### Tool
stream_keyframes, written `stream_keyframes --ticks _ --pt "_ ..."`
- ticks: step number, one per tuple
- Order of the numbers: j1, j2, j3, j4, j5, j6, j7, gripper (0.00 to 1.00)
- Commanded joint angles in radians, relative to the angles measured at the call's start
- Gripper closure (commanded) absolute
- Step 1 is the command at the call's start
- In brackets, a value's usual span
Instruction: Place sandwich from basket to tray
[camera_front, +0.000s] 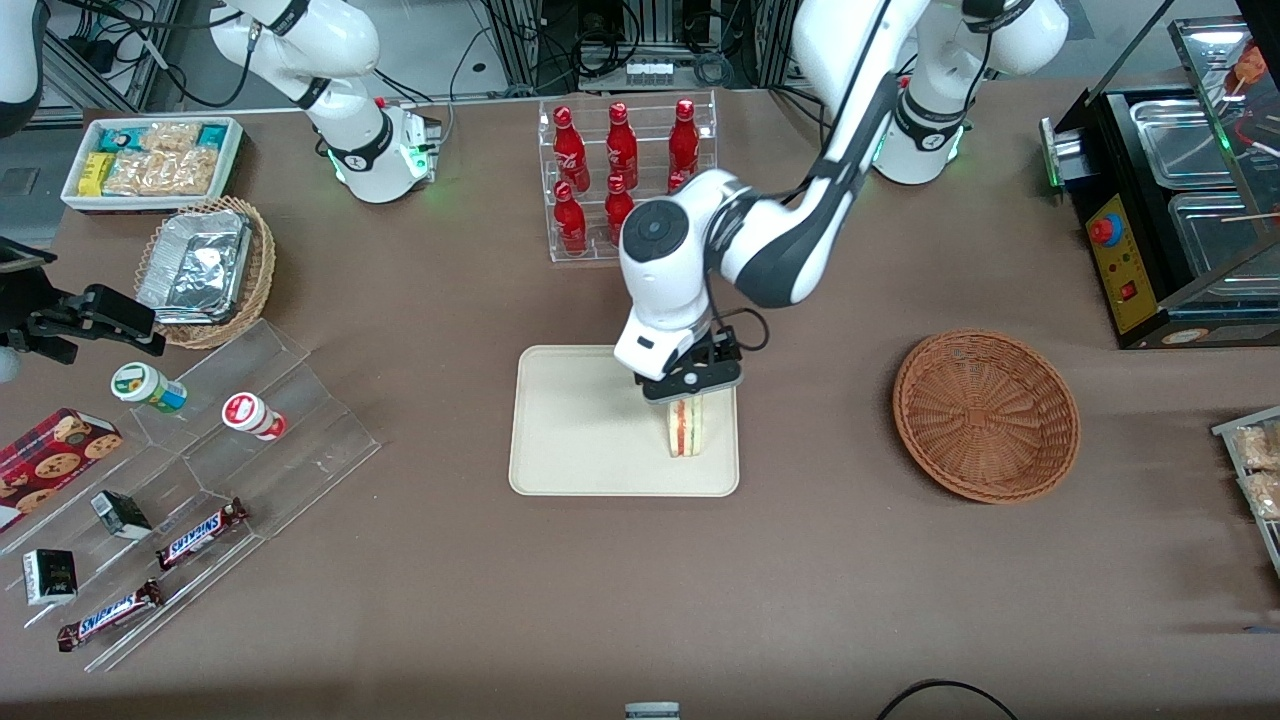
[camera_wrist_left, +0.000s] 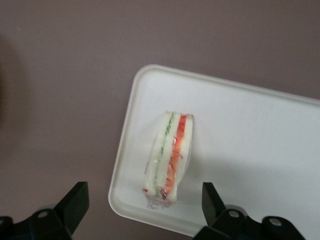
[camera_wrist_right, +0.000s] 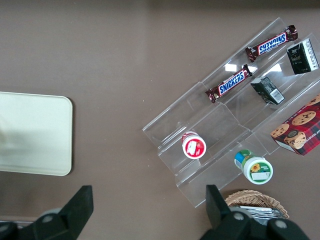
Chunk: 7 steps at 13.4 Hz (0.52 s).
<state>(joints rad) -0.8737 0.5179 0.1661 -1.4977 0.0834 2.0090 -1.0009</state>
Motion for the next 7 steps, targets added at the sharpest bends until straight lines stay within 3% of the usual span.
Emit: stream_keyframes --ticks 1,7 --pt "0.066 -0.134 0.010 -0.015 0.002 -0.128 0.005 0.00" --pt "0.220 -0.295 0.010 -0.021 -0.007 -0.300 0.212 0.00"
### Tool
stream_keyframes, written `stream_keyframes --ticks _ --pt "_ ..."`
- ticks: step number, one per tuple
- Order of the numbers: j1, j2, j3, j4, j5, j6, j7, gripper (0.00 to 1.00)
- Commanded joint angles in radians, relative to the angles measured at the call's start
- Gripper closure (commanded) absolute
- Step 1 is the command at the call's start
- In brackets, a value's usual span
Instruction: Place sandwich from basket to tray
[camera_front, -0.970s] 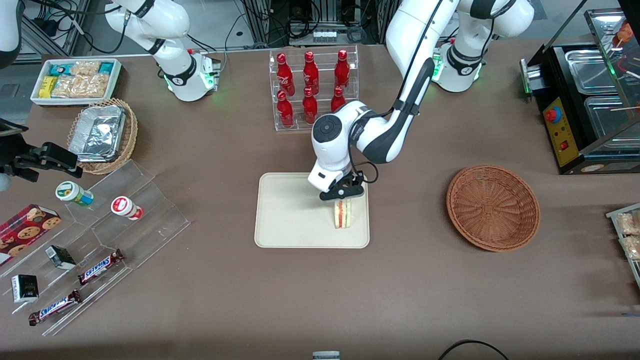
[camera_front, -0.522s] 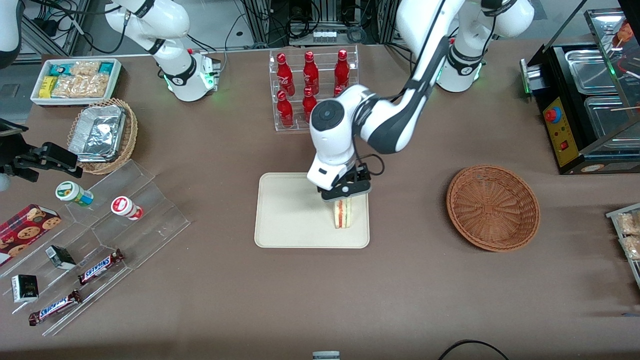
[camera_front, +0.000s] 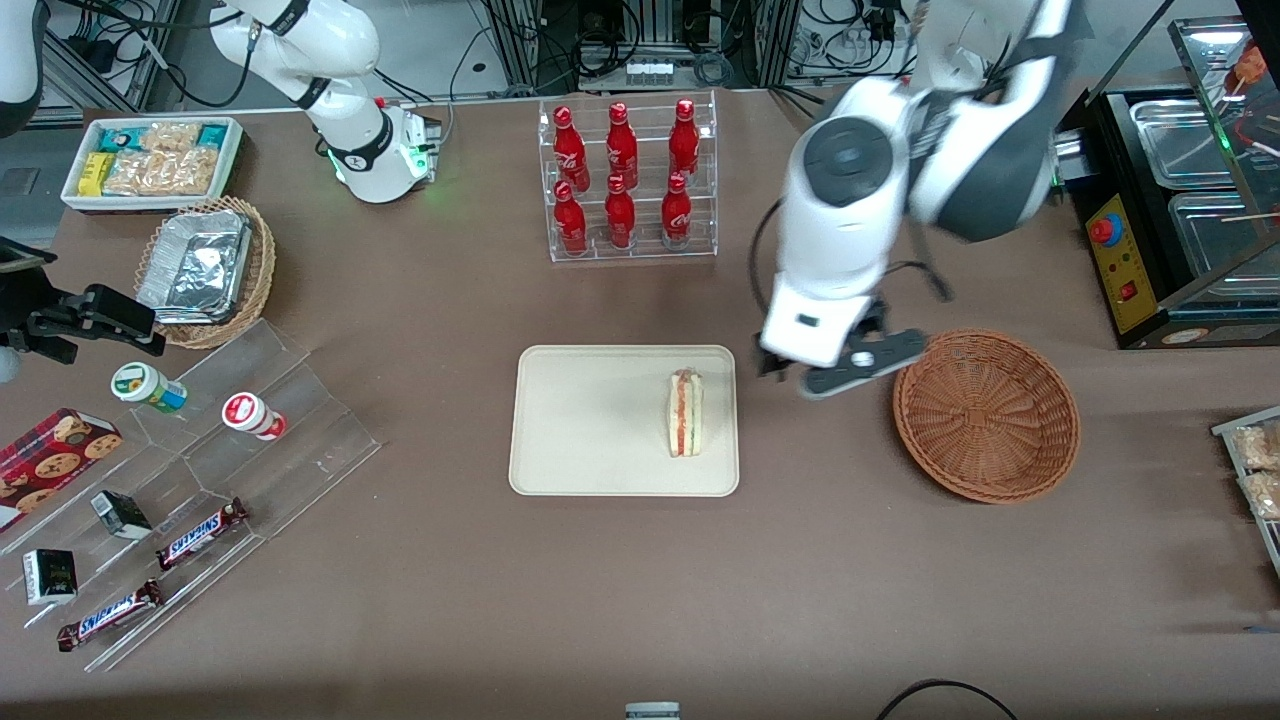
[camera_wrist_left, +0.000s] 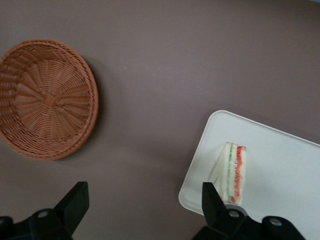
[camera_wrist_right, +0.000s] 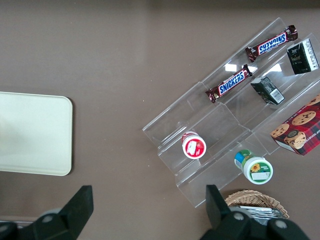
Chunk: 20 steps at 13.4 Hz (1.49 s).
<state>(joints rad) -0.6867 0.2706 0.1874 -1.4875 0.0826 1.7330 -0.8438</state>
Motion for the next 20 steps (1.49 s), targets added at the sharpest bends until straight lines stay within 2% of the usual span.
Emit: stream_keyframes --ticks 1,3,7,10,13,14,17,20 --pt "0.051 -0.069 -0.011 -0.045 -0.006 -0.032 0.086 0.00" --pt "0.116 -0.114 -0.011 -0.066 -0.009 -0.042 0.179 0.00" --pt "0.260 -0.197 -0.011 -0.076 -0.084 -0.159 0.437 0.00" --pt "0.373 -0.298 -0.017 -0.149 -0.113 -0.181 0.604 0.00" --pt "0.470 -0.393 -0.040 -0.223 -0.118 -0.184 0.661 0.00" --pt "0.510 -0.399 -0.074 -0.224 -0.118 -0.208 0.682 0.00" --pt "0.721 -0.401 -0.300 -0.212 -0.118 -0.242 0.680 0.00" --pt "0.722 -0.386 -0.316 -0.174 -0.115 -0.242 0.683 0.00"
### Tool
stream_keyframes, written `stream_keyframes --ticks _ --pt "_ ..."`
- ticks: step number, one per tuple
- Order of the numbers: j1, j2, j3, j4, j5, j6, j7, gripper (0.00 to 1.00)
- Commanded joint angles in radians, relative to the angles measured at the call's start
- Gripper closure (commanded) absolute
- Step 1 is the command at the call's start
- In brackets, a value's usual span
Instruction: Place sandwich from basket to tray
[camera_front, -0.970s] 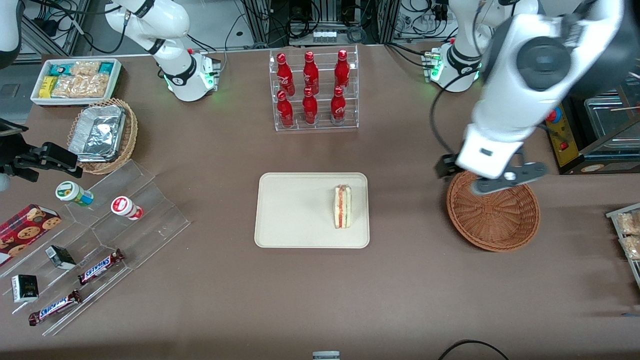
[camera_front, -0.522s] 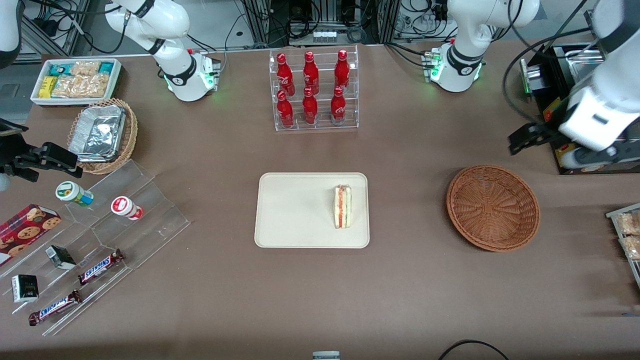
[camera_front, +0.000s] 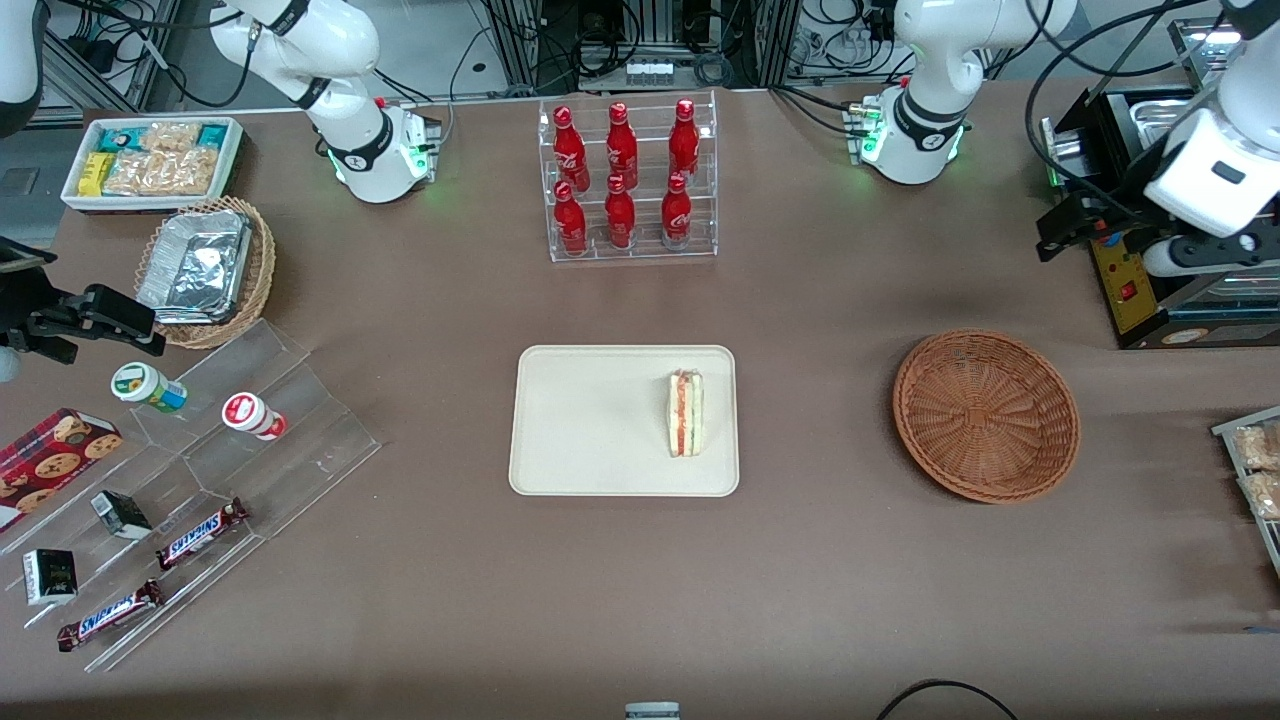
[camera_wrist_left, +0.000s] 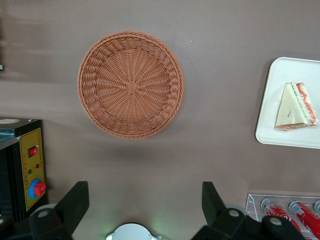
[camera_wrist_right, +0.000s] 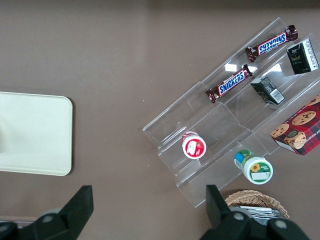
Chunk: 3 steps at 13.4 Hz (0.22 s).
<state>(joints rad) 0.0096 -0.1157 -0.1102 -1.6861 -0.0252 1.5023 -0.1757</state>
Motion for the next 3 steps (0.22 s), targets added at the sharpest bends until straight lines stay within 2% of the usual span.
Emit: stream_keyframes --ticks 1,3 --pt "0.024 0.005 -0.019 0.038 -0.009 -0.011 0.016 0.00" --pt "0.018 0.007 -0.020 0.042 -0.007 -0.011 0.013 0.00"
